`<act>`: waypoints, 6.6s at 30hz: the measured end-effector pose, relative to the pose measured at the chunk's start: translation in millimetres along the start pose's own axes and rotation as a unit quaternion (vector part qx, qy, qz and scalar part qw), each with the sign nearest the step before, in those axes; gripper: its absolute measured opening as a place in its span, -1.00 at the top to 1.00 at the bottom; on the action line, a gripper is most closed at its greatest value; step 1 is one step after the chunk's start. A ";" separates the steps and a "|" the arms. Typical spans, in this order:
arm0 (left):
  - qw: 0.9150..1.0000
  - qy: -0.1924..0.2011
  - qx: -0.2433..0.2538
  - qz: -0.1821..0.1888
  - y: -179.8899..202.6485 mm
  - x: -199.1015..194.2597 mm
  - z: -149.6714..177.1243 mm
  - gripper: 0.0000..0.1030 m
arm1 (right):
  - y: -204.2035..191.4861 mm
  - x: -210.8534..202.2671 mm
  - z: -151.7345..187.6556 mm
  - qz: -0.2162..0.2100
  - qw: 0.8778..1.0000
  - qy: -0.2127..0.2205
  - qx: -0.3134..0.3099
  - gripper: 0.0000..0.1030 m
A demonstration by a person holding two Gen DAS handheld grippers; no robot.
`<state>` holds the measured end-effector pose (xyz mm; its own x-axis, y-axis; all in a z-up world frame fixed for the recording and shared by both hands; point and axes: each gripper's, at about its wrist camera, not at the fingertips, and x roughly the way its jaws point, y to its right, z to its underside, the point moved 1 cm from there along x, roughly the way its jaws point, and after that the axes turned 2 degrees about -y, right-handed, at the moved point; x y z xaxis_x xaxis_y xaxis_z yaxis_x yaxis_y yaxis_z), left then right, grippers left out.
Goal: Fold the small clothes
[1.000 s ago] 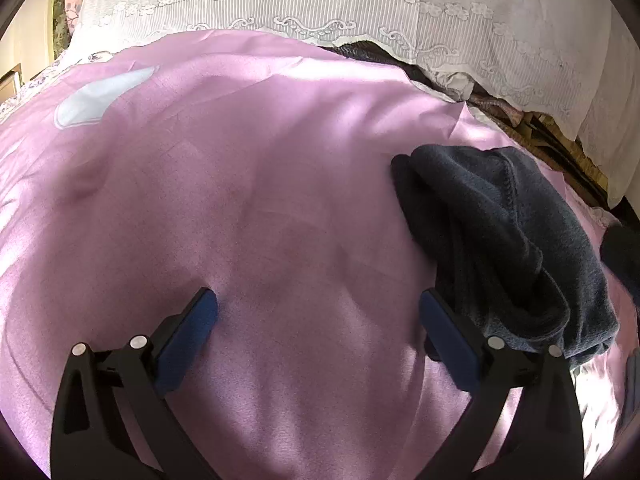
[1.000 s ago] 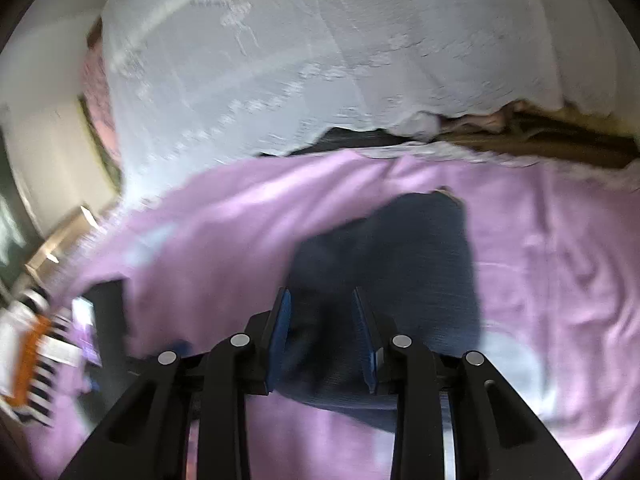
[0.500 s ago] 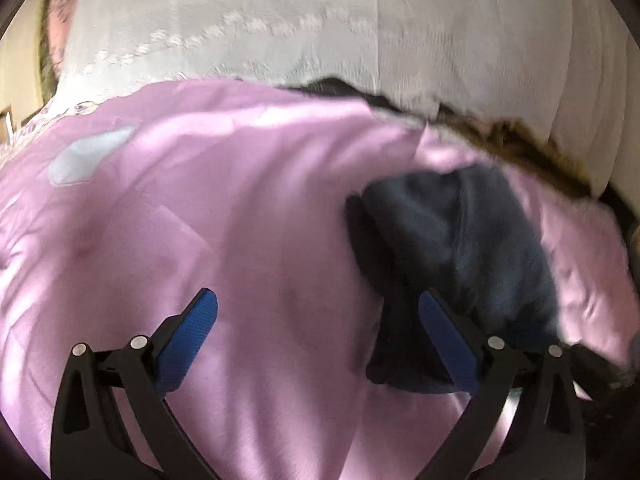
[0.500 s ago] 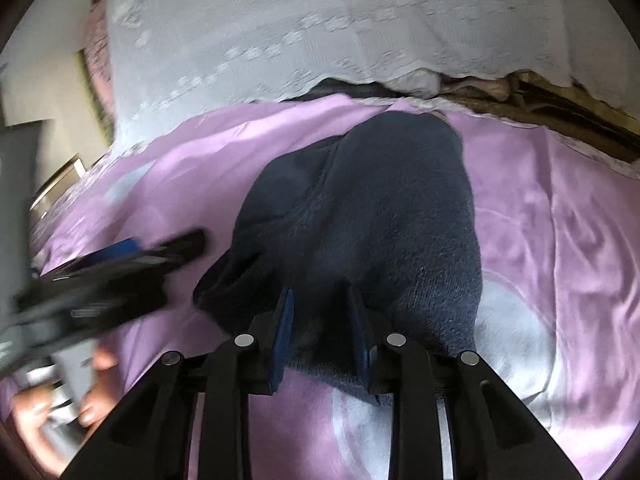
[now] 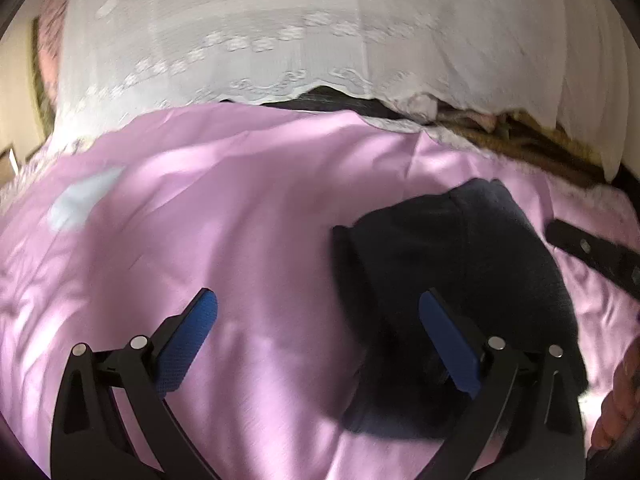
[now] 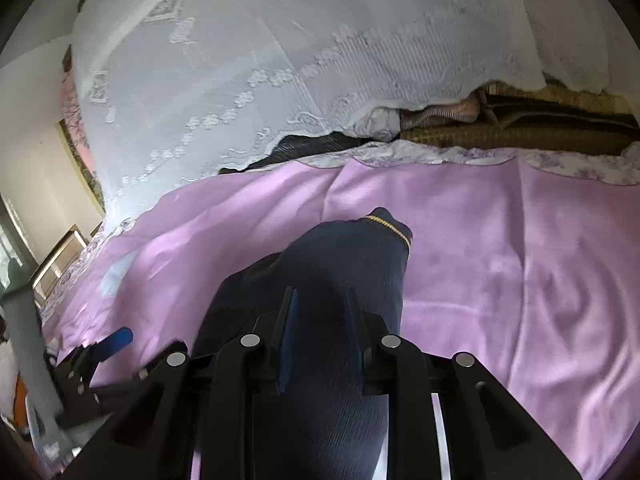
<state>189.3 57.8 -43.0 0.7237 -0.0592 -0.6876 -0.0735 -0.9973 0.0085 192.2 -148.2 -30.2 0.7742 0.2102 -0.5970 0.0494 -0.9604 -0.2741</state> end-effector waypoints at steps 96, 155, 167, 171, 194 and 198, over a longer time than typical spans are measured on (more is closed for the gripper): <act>0.944 -0.083 -0.108 0.301 -23.4 30.7 28.3 -0.91 | 65.4 -14.3 83.4 -0.127 0.980 -0.028 0.154 -0.56; 0.985 0.039 -0.081 0.148 -95.6 -132.6 118.0 -0.04 | -132.2 -81.4 137.9 -0.184 0.975 -0.035 -0.115 -0.16; 0.980 0.034 -0.126 0.148 -131.8 -176.7 168.4 -0.04 | -185.4 -113.7 190.2 -0.188 0.967 -0.058 -0.160 -0.16; 0.983 0.038 -0.121 0.134 -141.7 -193.5 177.9 -0.04 | -200.9 -124.6 200.3 -0.191 0.965 -0.053 -0.174 -0.16; 0.974 0.176 -0.136 -0.038 -269.6 -343.5 123.2 -0.04 | -398.8 -176.2 140.9 -0.338 0.916 -0.017 -0.216 -0.16; 0.966 0.191 -0.156 -0.074 -309.5 -363.5 116.6 -0.04 | -447.4 -168.4 131.3 -0.371 0.901 -0.029 -0.223 -0.16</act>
<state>-131.0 393.2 119.7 0.9151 0.1322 -0.3810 0.2172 -0.9575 0.1896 -43.1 270.1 94.0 0.3903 0.8209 -0.4169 0.7980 -0.5275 -0.2916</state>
